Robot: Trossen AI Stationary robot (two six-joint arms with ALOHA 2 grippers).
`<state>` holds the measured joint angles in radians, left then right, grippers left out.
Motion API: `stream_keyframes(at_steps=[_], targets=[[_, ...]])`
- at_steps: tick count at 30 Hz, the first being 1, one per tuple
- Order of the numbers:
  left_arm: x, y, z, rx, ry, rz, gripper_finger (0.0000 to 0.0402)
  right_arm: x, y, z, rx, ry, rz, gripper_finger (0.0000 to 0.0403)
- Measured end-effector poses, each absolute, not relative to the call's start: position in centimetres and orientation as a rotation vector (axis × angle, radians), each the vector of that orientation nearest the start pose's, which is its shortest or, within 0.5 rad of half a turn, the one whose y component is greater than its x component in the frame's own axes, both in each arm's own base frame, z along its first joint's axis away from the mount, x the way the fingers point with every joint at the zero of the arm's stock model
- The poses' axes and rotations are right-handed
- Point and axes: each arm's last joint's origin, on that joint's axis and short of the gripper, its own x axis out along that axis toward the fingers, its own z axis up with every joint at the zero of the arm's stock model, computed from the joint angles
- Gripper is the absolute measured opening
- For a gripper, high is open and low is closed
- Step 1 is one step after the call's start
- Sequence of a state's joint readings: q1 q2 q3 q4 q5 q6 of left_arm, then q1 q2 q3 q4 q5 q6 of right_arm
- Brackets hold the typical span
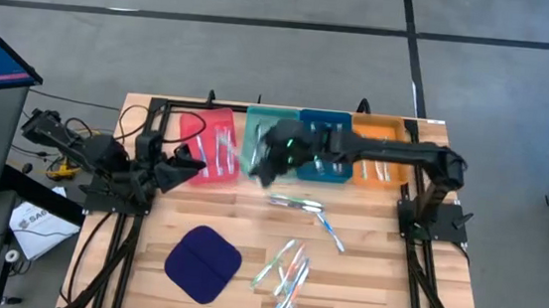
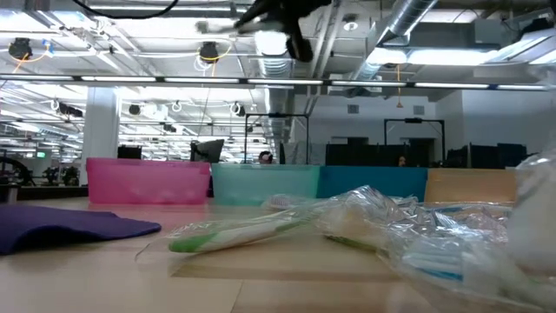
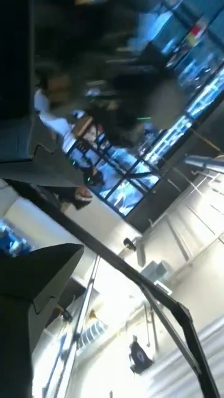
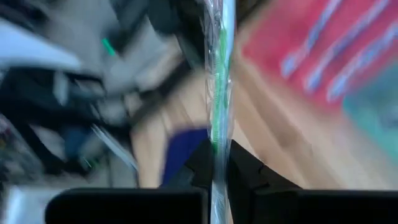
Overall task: Pick & Place Toothbrushes
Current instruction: Put the green toothbrush into the orange bin
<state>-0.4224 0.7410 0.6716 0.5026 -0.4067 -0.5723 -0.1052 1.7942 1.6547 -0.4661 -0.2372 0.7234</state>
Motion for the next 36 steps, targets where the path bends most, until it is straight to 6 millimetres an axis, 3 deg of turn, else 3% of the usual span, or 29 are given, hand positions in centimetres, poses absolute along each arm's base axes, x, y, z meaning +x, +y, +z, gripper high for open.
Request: stream_keyframes(at_steps=[5, 11, 20, 27, 32, 36], targets=[[15.5, -5.8, 36.1, -0.782, -0.359, -0.138, 0.0154, 38.2, -5.9, 38.6, 0.837, 0.354, -0.066, 0.0014], [16.7, -5.6, 35.3, -0.748, -0.357, 0.052, 0.0154, 35.9, -5.0, 42.6, 0.840, 0.181, 0.008, 0.0014], [18.0, -3.3, 35.1, -0.767, -0.396, 0.093, 0.0181, 35.9, -2.5, 43.0, 0.806, 0.178, 0.032, 0.0014], [18.8, -0.8, 35.0, -1.175, -0.393, -0.051, 0.0222, 36.2, -0.9, 43.2, 0.586, 0.131, 0.018, 0.0014], [19.3, -1.2, 34.7, -1.497, -0.214, -0.295, 0.0227, 35.5, 0.8, 43.6, 0.269, 0.131, -0.009, 0.0014], [19.3, -1.8, 34.6, -1.692, -0.054, -0.432, 0.0227, 35.0, 2.6, 43.6, 0.113, 0.144, -0.039, 0.0014]])
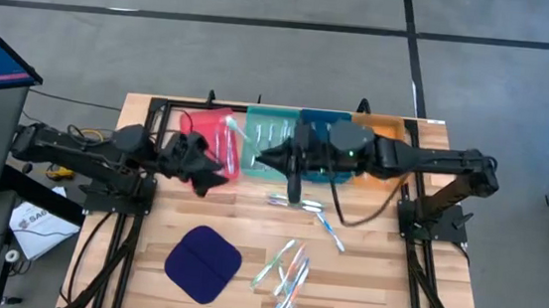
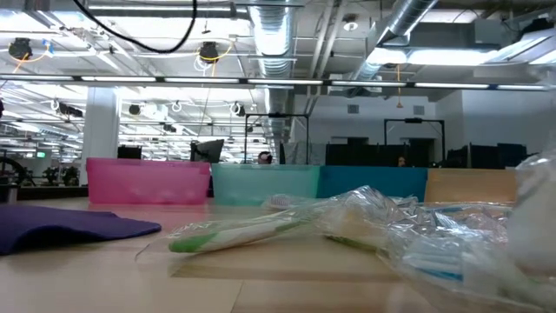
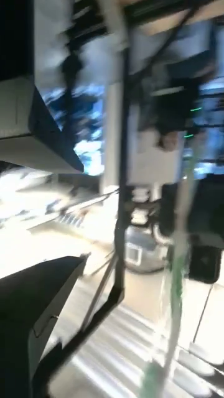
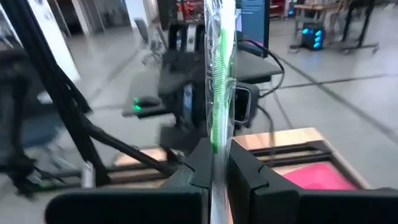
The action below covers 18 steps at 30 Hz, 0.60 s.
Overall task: Pick & Place Toothbrushes
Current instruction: Put the green toothbrush into the orange bin
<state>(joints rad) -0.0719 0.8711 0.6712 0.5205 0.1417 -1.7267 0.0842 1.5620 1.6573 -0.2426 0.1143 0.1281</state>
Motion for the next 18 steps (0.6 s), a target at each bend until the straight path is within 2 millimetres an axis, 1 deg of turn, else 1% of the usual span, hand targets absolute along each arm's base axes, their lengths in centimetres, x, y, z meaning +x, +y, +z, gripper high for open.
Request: stream_keyframes(at_steps=[4, 8, 13, 18], targets=[[18.9, -2.0, 34.9, -1.844, 0.040, -0.519, 0.0227, 34.7, 4.3, 43.4, -0.048, 0.199, -0.072, 0.0014], [18.9, -1.8, 34.9, -1.966, 0.125, -0.553, 0.0227, 33.9, 6.1, 43.7, -0.269, 0.257, -0.112, 0.0014], [19.6, -1.9, 34.4, -2.091, 0.195, -0.532, 0.0227, 33.3, 8.2, 43.6, -0.590, 0.294, -0.132, 0.0014], [20.9, -2.0, 33.3, -2.131, 0.264, -0.487, 0.0227, 32.8, 9.9, 43.5, -0.885, 0.329, -0.137, 0.0014]])
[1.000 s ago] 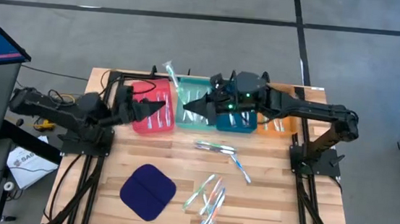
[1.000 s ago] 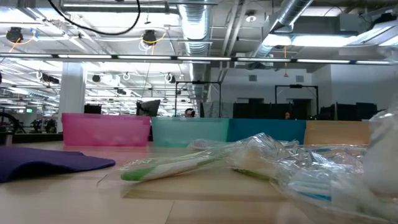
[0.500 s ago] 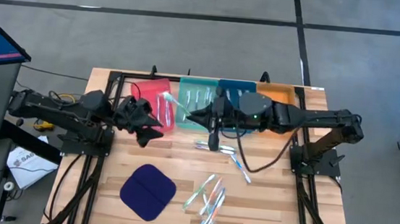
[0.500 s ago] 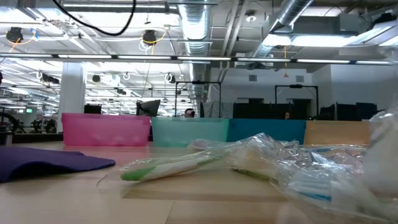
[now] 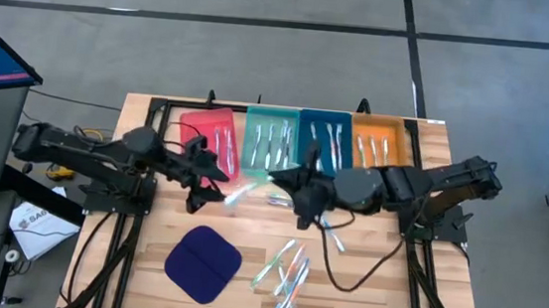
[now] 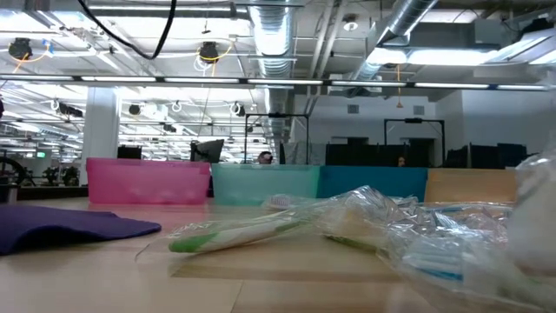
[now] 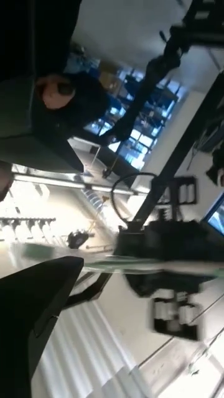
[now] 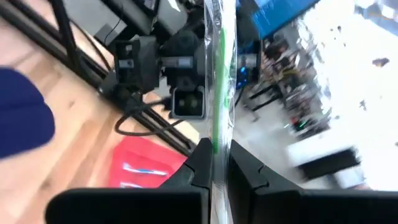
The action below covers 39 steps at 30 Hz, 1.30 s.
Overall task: Pick & Place Toothbrushes
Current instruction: Put the green toothbrush into the orange bin
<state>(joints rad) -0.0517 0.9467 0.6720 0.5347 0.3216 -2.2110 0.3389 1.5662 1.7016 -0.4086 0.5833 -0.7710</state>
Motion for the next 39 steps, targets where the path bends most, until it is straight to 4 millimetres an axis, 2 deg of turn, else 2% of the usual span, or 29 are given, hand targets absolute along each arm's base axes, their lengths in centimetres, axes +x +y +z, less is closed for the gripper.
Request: stream_keyframes(at_steps=[9, 15, 22, 30, 39], targets=[[22.8, -1.7, 32.5, -2.079, 0.218, -0.501, 0.0227, 34.2, 10.9, 41.9, -1.054, 0.374, -0.107, 0.0014], [23.0, -1.7, 32.9, -2.053, 0.176, -0.565, 0.0227, 34.8, 11.6, 40.5, -1.084, 0.427, -0.053, 0.0014], [22.9, -2.3, 32.9, -2.034, 0.222, -0.600, 0.0216, 35.0, 11.2, 40.0, -1.080, 0.436, -0.071, 0.0014], [24.0, -2.4, 31.9, -2.042, 0.268, -0.572, 0.0192, 35.3, 10.1, 40.2, -1.067, 0.440, -0.096, 0.0014], [25.1, -2.4, 31.4, -2.047, 0.245, -0.609, 0.0188, 35.6, 8.8, 40.0, -1.064, 0.469, -0.108, 0.0014]])
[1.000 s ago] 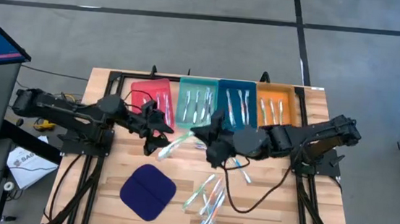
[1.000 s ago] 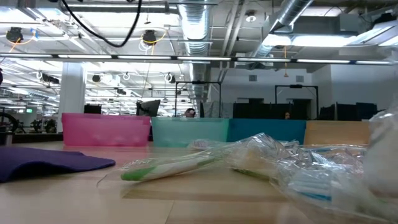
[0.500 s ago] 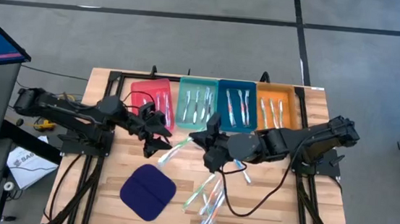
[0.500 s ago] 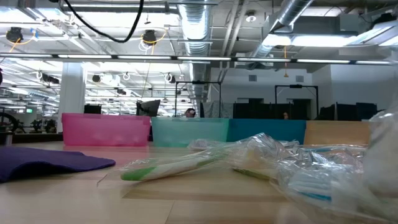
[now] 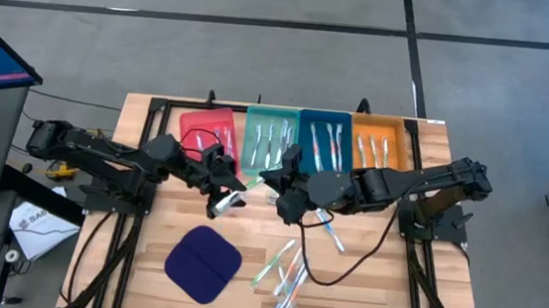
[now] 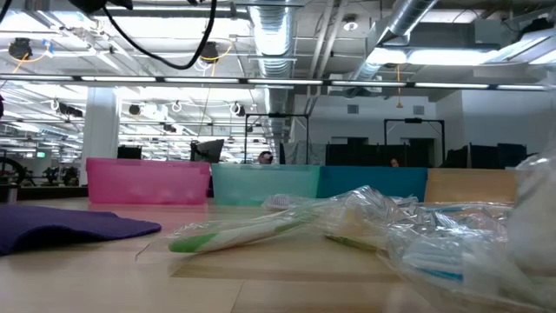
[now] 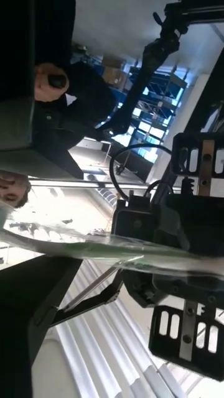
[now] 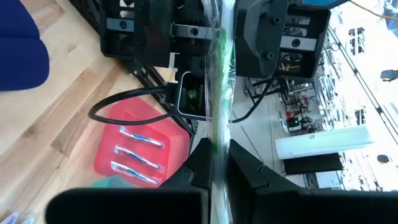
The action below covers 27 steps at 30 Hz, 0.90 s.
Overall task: Pick & Place Toothbrushes
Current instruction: Put the green toothbrush into the orange bin
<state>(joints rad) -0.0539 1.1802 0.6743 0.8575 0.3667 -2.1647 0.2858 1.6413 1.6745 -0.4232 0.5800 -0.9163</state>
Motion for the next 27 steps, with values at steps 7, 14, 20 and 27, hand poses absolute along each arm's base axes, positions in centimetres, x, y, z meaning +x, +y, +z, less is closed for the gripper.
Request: stream_keyframes(at_steps=[7, 14, 20, 27], targets=[[26.0, -1.7, 31.9, -2.032, 0.201, -0.613, 0.0186, 35.8, 8.3, 40.0, -1.058, 0.474, -0.124, 0.0014], [26.1, -1.3, 32.1, -2.026, 0.180, -0.612, 0.0148, 35.7, 8.4, 40.0, -1.041, 0.471, -0.126, 0.0014], [26.1, -1.3, 32.1, -2.005, 0.171, -0.615, 0.0065, 35.7, 8.4, 40.0, -1.041, 0.473, -0.125, 0.0014], [26.1, -1.3, 32.1, -1.947, 0.151, -0.616, 0.0018, 35.7, 8.4, 40.0, -1.045, 0.473, -0.124, 0.0014]])
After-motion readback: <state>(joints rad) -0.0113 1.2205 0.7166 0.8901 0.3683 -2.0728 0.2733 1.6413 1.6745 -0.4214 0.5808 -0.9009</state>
